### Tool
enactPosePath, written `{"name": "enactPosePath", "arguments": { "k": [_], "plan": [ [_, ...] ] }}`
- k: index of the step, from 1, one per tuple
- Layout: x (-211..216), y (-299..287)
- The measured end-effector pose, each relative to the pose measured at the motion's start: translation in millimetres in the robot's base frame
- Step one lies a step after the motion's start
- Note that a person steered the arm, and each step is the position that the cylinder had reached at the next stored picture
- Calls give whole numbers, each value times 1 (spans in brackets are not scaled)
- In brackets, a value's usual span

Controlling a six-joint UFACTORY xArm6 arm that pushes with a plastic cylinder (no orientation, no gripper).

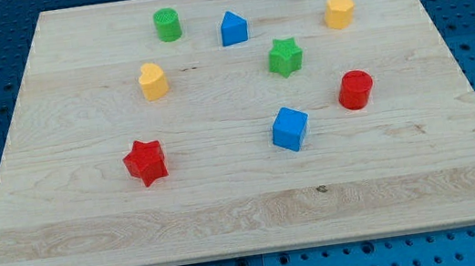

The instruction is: Move your arm towards yellow hexagon

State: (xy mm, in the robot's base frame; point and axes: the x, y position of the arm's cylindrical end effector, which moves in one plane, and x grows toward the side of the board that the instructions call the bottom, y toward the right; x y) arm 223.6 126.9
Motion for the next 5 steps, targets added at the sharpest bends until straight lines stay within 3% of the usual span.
{"name": "enactPosePath", "arguments": {
  "k": [5],
  "plan": [
    [25, 5]
  ]
}}
